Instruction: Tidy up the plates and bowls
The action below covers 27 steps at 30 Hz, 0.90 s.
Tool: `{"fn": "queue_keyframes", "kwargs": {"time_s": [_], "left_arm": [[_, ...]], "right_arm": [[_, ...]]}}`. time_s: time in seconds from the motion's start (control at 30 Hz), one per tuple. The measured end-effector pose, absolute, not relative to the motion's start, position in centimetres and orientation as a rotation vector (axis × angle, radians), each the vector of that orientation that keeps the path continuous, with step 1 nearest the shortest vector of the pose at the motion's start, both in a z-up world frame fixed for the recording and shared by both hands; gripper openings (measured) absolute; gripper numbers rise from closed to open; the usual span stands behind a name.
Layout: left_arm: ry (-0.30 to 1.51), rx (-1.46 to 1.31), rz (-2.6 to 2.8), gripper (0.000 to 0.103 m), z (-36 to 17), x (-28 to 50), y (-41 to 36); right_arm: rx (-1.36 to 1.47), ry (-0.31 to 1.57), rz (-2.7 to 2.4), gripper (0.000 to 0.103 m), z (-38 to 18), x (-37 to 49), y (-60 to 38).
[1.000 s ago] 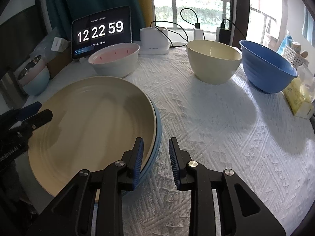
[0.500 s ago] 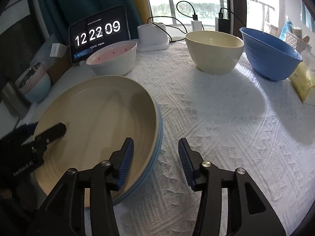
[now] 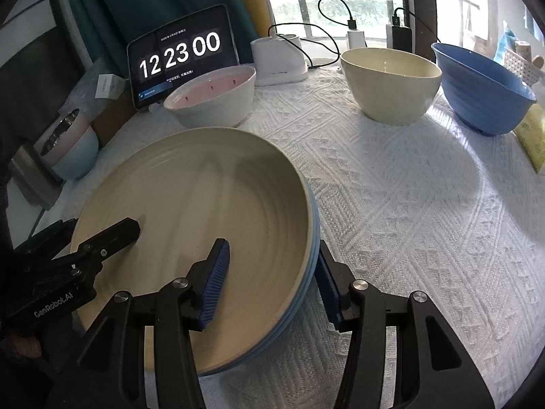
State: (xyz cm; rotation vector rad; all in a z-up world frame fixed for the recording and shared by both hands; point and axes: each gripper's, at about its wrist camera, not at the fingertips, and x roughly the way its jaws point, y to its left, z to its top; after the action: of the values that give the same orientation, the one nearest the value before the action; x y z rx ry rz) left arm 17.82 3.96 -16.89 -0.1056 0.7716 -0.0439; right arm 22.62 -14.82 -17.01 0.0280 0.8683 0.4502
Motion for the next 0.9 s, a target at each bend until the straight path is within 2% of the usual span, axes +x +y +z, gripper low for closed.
{"fn": "queue_keyframes", "kwargs": {"time_s": [0.9], "left_arm": [[0.773,-0.197,0.103,0.059,-16.9,18.3,9.3]], "right_arm": [[-0.066,0.842,0.527,0.053,-16.1,24.8,-8.6]]}}
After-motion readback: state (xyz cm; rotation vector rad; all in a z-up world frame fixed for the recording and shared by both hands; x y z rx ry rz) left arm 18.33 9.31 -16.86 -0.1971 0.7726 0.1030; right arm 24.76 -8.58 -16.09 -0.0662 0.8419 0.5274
